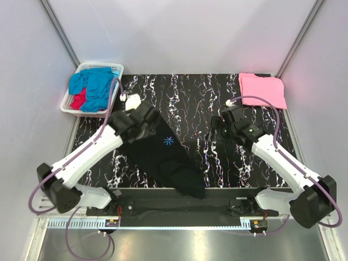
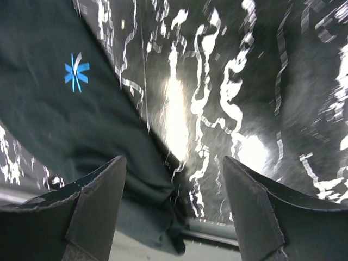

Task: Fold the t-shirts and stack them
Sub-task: Flatten the tshirt out

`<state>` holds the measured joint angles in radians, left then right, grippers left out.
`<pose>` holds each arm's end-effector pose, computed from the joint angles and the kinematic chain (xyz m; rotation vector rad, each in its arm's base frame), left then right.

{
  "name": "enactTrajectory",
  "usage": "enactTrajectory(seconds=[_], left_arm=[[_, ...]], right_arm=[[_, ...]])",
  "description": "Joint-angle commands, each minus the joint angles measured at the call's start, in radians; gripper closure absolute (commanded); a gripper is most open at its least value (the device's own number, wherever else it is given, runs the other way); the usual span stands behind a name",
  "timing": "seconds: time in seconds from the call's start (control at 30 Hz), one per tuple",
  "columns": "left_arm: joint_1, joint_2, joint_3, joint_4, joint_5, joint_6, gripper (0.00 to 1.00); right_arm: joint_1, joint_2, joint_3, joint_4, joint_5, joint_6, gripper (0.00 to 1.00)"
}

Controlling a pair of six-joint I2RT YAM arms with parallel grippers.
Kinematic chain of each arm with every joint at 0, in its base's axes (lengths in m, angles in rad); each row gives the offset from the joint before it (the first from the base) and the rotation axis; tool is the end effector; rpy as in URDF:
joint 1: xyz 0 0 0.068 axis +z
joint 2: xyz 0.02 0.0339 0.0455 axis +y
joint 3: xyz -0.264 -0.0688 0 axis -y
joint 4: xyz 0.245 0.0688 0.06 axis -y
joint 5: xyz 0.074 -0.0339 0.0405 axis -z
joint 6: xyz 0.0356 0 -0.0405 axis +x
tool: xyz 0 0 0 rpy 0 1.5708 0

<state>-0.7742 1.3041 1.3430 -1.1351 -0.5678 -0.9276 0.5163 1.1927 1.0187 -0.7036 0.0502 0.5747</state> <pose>0.1853 -0.1544 0.3451 -0.3547 2.3927 0.0254 0.2133 0.1190 0.2913 0.0954 2.4909 0.4136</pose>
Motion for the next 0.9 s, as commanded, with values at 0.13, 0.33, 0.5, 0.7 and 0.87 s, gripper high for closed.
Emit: enactTrajectory(seconds=[0.13,0.33,0.5,0.7,0.87], left_arm=[[0.249,0.289,0.128,0.165,0.31,0.207,0.35],[0.473,0.314,0.05,0.262,0.446,0.213,0.39],[0.685,0.262,-0.077,0.331,0.545,0.228,0.4],[0.754,0.3,-0.093,0.351,0.586,0.26,0.4],[0.754,0.366,-0.068,0.359,0.628,0.285,0.41]], right_arm=[[0.112,-0.005,-0.065,0.056,-0.055,0.056,0.23],[0.278,0.045,-0.057,0.058,0.01,0.097,0.24],[0.372,0.09,-0.042,0.076,0.011,0.099,0.25],[0.542,0.232,0.018,0.093,0.053,0.123,0.25],[0.603,0.36,0.066,0.093,0.105,0.157,0.25]])
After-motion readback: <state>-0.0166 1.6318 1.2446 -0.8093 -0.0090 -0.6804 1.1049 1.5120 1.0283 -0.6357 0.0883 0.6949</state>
